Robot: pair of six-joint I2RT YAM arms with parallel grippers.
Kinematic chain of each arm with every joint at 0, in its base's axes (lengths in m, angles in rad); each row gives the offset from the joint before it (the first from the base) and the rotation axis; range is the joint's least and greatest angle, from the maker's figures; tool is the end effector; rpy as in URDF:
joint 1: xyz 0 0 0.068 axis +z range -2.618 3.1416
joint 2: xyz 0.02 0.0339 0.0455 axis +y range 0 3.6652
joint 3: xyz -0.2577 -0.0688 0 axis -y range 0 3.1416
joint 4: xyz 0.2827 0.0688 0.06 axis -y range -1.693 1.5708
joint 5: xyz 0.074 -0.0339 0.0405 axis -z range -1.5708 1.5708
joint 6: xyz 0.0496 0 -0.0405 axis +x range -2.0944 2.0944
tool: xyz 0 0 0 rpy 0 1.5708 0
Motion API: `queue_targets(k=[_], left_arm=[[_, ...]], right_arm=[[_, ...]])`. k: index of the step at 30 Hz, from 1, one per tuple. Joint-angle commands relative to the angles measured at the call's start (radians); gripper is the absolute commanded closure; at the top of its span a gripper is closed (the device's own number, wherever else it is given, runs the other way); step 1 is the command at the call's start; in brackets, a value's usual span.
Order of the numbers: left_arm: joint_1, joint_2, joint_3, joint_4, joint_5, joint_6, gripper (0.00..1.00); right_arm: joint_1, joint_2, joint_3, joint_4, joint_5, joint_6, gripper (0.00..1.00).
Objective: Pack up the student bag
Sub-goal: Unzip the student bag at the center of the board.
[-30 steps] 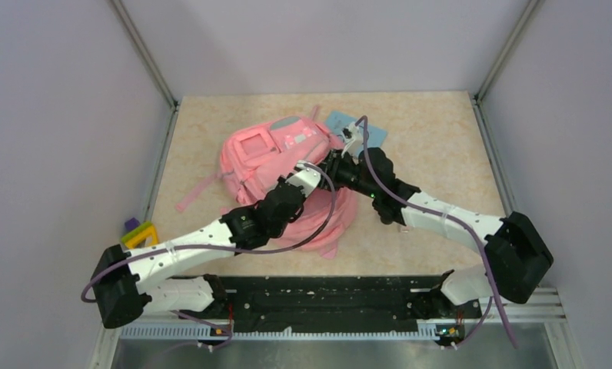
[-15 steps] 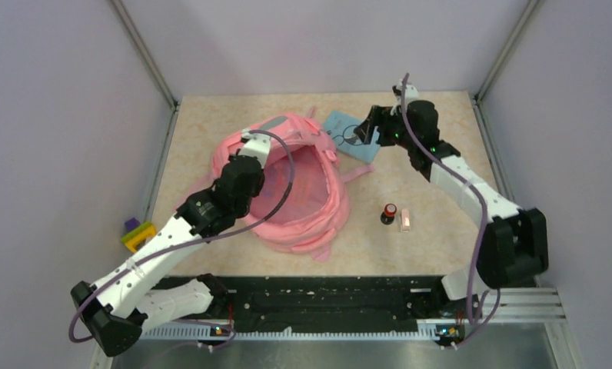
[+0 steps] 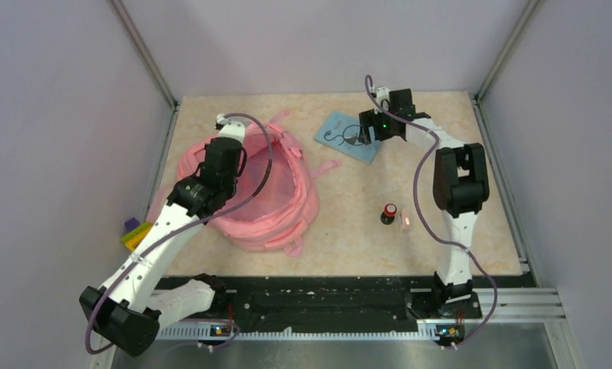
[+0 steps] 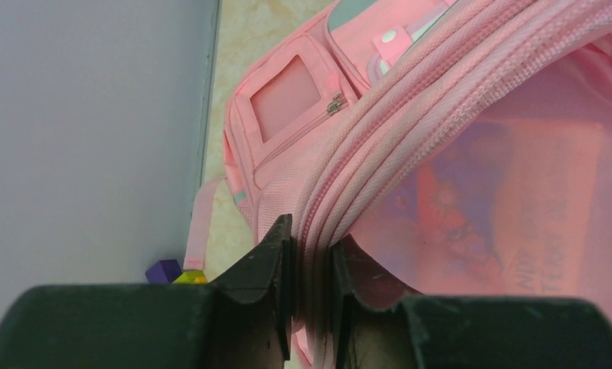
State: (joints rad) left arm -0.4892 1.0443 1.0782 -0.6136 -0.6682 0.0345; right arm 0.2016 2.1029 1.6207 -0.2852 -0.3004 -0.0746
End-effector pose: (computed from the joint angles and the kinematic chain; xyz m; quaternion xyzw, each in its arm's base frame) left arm 0.2488 -0.0976 0.3440 0.0645 0.8431 0.1798 0.5027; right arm 0.5030 0.1178 0.1734 -0.1832 0.8933 0.1620 0.3771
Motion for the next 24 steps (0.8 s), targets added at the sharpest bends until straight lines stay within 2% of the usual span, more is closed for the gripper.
queue_targets(k=[1, 5, 10, 16, 19, 20, 22, 24], left_arm=[[0.092, 0.029, 0.071, 0.053, 0.042, -0.065, 1.00], [0.138, 0.083, 0.089, 0.024, 0.101, -0.101, 1.00], [0.142, 0.114, 0.079, 0.029, 0.183, -0.098, 1.00], [0.141, 0.104, 0.047, 0.083, 0.438, -0.086, 1.00], [0.139, 0.114, 0.051, 0.100, 0.574, -0.108, 0.99], [0.136, 0.118, 0.057, 0.101, 0.616, -0.115, 0.95], [0.122, 0.126, 0.068, 0.101, 0.646, -0.128, 0.86], [0.101, 0.131, 0.076, 0.093, 0.630, -0.127, 0.86]], right_arm=[[-0.009, 0.083, 0.162, -0.019, -0.024, -0.133, 0.20], [-0.010, 0.180, 0.276, -0.066, -0.036, -0.176, 0.19], [-0.010, 0.273, 0.385, -0.114, -0.099, -0.223, 0.19], [-0.010, 0.343, 0.493, -0.242, -0.244, -0.280, 0.19], [-0.010, 0.347, 0.490, -0.302, -0.316, -0.289, 0.21], [-0.011, 0.341, 0.478, -0.316, -0.329, -0.289, 0.23], [-0.010, 0.319, 0.421, -0.347, -0.350, -0.288, 0.26], [-0.010, 0.271, 0.324, -0.349, -0.363, -0.284, 0.30]])
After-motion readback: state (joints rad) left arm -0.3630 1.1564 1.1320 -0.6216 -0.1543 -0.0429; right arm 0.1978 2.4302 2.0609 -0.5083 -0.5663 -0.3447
